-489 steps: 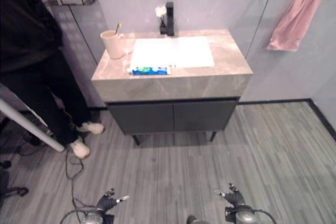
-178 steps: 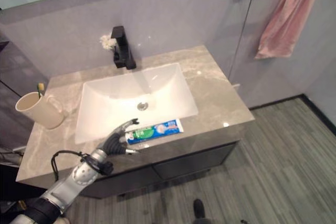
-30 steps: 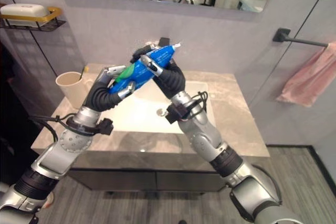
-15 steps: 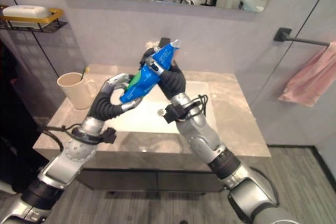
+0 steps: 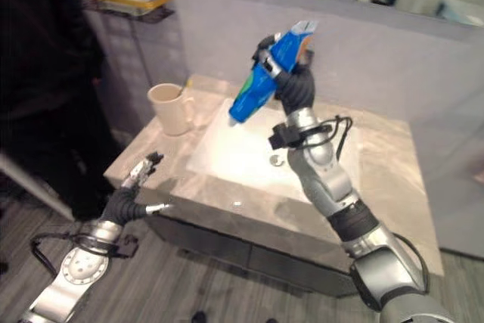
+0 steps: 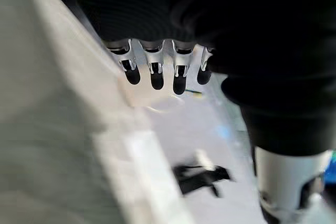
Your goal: Put brush and paste in cup on sink, flatten towel.
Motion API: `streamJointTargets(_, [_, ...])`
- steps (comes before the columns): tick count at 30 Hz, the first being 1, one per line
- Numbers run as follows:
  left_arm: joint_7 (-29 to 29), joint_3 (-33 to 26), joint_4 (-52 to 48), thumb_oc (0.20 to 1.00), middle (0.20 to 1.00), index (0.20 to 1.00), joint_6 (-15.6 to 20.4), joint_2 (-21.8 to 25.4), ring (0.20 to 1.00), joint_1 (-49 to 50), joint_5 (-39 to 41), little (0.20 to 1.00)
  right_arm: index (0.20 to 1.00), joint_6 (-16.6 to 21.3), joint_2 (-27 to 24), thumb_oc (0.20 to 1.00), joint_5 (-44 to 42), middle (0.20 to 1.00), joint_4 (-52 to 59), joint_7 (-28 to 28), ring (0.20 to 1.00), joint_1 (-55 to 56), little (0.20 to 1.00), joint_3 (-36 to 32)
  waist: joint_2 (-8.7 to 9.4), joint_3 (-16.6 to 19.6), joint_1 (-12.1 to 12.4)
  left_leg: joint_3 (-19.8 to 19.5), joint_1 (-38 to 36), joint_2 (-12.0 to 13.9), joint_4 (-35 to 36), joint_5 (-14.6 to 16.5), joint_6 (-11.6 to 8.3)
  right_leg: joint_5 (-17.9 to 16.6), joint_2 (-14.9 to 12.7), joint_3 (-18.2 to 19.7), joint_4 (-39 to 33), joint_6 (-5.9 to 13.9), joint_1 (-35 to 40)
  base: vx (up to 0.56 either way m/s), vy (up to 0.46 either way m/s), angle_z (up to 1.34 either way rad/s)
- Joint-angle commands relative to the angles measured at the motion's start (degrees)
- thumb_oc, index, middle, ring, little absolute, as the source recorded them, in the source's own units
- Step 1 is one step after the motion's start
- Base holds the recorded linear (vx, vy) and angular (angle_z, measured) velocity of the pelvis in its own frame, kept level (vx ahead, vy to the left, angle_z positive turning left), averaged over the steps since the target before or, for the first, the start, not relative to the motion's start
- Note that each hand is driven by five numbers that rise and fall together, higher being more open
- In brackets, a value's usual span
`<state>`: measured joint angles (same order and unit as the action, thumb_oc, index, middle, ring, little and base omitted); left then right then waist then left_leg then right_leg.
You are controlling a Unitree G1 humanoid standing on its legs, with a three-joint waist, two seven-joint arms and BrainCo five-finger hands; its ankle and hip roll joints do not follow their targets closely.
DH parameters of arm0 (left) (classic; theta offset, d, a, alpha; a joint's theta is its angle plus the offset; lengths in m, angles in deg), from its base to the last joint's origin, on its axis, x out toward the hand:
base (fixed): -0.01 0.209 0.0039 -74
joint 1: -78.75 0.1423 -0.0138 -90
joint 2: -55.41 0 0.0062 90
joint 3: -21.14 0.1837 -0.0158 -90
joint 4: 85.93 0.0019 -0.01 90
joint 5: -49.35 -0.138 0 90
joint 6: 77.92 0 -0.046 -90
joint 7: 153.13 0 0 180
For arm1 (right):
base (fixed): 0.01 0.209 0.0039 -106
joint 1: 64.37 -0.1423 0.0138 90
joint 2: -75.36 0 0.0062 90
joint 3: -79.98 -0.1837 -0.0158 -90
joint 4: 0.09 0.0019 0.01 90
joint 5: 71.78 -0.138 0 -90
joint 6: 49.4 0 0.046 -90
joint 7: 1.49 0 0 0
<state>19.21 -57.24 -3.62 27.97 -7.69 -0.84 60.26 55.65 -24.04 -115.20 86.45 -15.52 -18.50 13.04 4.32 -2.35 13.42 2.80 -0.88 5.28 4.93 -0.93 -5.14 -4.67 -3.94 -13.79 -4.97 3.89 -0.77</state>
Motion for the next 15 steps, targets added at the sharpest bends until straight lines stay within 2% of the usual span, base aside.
streamJointTargets(1, [2.1, 0.3, -1.7, 1.0, 1.0, 1.0, 1.6, 7.1, 1.0, -0.9, 0.4, 1.0, 0.2, 4.1, -0.4, 0.2, 4.8, 0.2, -0.4, -2.2, 0.2, -11.5, 0.2, -2.9, 3.73, 0.5, 1.0, -0.2, 4.4, -2.1, 0.1, -2.6, 0.73, 1.2, -5.6, -1.1, 2.7, 5.17, 3.2, 0.02, 0.006, 0.3])
streamJointTargets(3, [2.4, 0.8, -1.0, 1.0, 1.0, 1.0, 1.5, 8.3, 1.0, -0.9, -0.1, 1.0, 0.2, 4.4, -0.3, 0.2, 5.4, 0.2, -1.8, -2.9, 0.2, -13.6, 0.2, -2.8, 3.83, 0.4, 1.4, -1.0, 4.9, -2.4, 0.1, -2.7, 0.72, 1.3, -5.7, -1.9, 2.5, 5.25, 3.3, 0.01, 0.006, 0.26])
streamJointTargets(7, [3.5, 2.1, 2.7, 1.0, 1.0, 1.0, 1.3, 10.3, 1.0, -0.1, 1.2, 1.0, 0.2, 4.9, 0.5, 0.2, 7.3, 0.2, -7.5, -5.6, 0.2, -20.5, 0.2, -2.2, 4.05, 0.0, 3.7, -3.3, 6.8, -3.3, 0.1, -3.2, 0.71, 1.1, -6.1, -4.1, 2.0, 5.45, 3.5, -0.01, 0.004, 0.33])
streamJointTargets(15, [4.6, 4.0, 5.9, 1.0, 1.0, 1.0, 1.1, 11.9, 1.0, -1.4, 0.9, 1.0, 0.2, 4.5, 0.3, 0.2, 9.4, 0.2, -13.2, -6.3, 0.2, -26.3, 0.2, -0.6, 4.3, -0.5, 5.3, -6.4, 9.3, -4.6, 0.1, -3.8, 0.69, 0.7, -6.7, -7.1, 1.6, 5.8, 3.4, 0.0, 0.013, 0.28])
